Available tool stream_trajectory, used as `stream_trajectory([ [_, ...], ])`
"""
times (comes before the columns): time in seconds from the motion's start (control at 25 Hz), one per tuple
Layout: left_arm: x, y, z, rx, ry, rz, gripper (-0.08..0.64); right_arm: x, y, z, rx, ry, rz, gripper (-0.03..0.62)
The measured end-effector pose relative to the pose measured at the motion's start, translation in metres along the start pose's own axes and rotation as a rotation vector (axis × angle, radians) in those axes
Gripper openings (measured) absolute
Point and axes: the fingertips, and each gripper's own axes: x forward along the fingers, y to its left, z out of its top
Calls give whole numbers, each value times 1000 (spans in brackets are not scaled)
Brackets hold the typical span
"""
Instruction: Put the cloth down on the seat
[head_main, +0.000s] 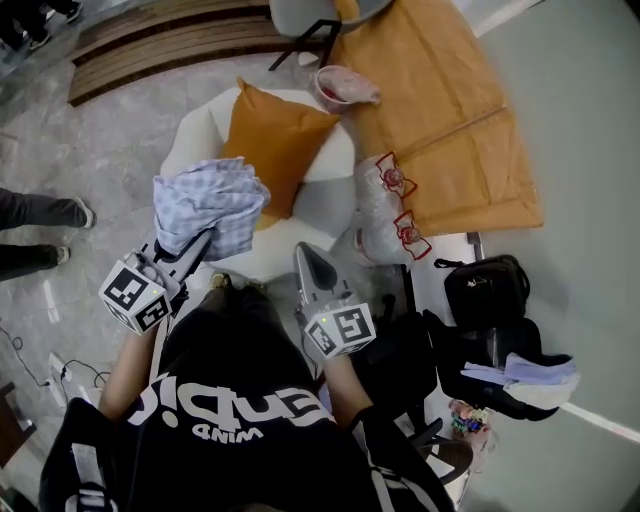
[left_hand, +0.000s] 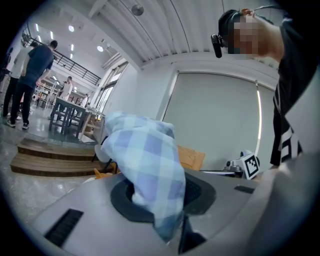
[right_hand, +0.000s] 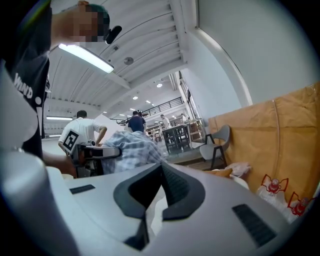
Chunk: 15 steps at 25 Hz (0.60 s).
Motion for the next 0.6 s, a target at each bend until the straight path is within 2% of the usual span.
stream_trajectory([
  [0.2, 6, 17, 4, -18, 8, -14, 98, 24, 0, 3, 1, 10, 4, 20],
  [0.6, 12, 32, -18, -30, 40, -19, 98, 48, 9, -12, -5, 22, 38, 20],
])
